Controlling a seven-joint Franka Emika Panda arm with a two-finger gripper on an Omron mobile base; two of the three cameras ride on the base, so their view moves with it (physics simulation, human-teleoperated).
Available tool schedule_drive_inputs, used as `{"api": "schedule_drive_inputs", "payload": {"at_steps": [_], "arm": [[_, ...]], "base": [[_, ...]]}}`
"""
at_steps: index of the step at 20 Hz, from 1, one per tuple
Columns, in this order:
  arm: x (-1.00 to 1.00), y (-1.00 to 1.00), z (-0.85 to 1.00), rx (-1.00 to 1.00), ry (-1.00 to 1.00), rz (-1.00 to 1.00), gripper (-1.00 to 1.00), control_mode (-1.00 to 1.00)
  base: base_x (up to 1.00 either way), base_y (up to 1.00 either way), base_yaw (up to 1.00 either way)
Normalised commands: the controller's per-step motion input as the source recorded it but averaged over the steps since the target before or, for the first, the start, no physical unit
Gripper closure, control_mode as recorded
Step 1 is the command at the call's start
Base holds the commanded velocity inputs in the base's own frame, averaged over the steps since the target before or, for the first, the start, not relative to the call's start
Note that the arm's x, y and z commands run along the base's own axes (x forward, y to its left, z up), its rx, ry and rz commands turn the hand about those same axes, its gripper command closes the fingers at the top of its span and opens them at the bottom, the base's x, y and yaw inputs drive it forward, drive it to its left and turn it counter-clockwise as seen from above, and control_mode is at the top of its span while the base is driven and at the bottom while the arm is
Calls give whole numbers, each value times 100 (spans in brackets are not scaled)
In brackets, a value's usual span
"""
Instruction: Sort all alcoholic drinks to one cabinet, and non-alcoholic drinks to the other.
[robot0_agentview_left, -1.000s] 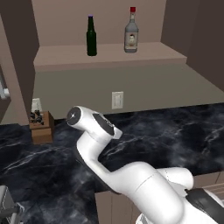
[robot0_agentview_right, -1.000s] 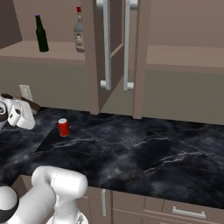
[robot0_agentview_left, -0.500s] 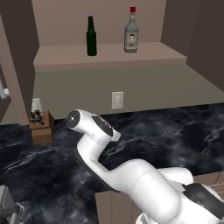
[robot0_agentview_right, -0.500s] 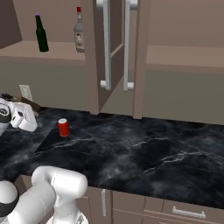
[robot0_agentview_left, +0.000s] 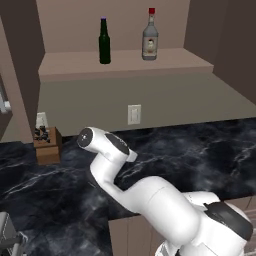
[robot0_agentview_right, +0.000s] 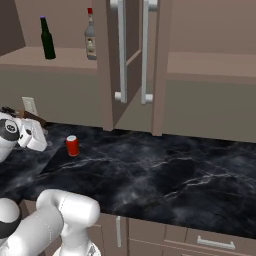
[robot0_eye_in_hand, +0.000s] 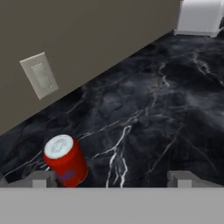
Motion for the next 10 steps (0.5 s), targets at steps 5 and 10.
{"api": "schedule_drive_inputs", "payload": {"at_steps": [5, 10], "arm": [[18, 0, -11, 0, 0, -6, -100, -100], [11, 0, -11, -1, 0, -12, -100, -100]], "base": [[0, 0, 0], [0, 0, 0]]}}
